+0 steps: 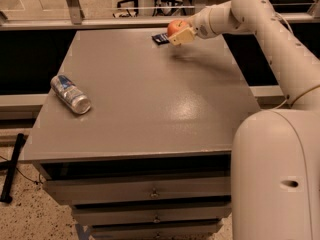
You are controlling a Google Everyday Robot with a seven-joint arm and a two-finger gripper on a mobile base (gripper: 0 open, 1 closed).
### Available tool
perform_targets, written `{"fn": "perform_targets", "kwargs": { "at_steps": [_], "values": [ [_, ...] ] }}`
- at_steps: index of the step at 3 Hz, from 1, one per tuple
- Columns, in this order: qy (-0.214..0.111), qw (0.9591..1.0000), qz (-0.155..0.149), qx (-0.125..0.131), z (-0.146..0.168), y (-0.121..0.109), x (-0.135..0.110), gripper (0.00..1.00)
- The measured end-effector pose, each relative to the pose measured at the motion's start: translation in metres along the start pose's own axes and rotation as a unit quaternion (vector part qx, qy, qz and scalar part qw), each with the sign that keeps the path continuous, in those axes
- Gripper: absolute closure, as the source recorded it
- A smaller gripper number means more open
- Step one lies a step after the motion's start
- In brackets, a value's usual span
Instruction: Move apple near rxbar blueberry
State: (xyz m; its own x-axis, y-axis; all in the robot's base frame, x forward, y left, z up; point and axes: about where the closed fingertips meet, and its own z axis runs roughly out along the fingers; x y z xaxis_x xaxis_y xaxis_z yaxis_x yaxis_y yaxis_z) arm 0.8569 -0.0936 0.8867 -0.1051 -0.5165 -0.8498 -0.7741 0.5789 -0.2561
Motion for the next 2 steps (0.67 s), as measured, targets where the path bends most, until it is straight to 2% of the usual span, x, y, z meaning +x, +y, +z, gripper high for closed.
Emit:
{"fn": "perform_targets", "kwargs": {
  "at_steps": [1, 2],
  "values": [
    [0.022, 0.9997, 0.008, 0.003, 0.0043, -0.0081, 0.0123, 0.83],
    [0.038, 0.9992, 0.014, 0.010, 0.0068, -0.0163, 0.0222, 0.59]
  ]
}}
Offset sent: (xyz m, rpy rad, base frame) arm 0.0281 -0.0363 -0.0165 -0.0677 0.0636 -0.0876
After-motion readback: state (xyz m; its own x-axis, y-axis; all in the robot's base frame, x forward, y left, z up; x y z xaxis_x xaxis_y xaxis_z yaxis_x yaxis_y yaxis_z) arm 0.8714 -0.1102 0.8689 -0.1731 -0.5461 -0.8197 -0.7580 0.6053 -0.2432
